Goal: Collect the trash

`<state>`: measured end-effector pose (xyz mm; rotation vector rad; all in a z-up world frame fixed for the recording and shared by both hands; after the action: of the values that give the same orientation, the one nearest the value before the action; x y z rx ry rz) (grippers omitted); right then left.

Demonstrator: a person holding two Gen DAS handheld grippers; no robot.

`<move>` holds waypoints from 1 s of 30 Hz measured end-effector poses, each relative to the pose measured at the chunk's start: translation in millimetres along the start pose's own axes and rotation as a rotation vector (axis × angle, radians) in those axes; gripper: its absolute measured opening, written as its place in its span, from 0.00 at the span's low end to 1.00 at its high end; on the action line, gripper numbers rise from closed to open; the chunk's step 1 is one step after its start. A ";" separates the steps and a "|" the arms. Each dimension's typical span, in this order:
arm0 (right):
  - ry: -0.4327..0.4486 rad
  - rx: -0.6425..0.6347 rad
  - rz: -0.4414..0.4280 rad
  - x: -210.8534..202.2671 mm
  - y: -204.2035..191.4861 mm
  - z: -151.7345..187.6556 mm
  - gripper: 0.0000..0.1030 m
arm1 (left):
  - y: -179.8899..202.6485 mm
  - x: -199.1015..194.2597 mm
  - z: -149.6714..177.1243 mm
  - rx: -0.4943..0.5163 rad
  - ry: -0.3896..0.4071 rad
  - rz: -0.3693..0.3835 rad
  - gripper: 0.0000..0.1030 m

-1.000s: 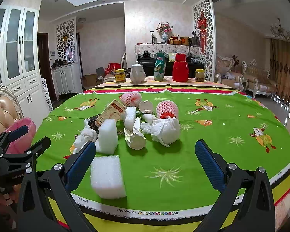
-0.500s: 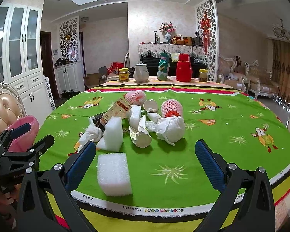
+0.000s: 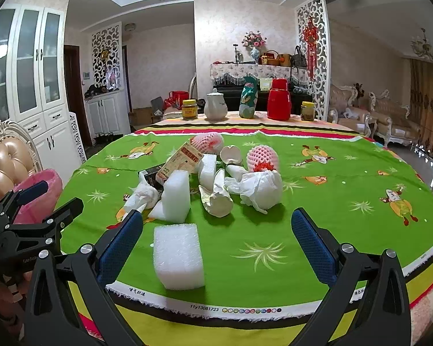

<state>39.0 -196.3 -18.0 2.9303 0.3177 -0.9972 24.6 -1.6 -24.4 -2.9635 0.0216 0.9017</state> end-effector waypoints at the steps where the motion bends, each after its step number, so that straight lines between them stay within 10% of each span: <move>1: -0.002 -0.002 -0.001 0.8 -0.9 0.6 0.94 | -1.2 -0.1 0.9 -0.001 -0.001 -0.001 0.96; 30: -0.062 -0.038 -0.028 26.8 -21.9 15.4 0.94 | -14.6 11.0 7.8 -0.008 -0.016 0.017 0.96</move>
<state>46.1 -171.4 -45.7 2.8620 0.3721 -1.0701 29.7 13.4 -36.5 -2.9679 0.0422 0.9293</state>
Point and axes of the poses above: each gripper's, at about its wrist camera, not at the fingertips, and x roughly the way its jaws point, y to its right, z to its underside, the point moved 6 cm from there along x, roughly the way its jaws point, and after that the axes turned 10 degrees about -y, right-handed, at the moved point
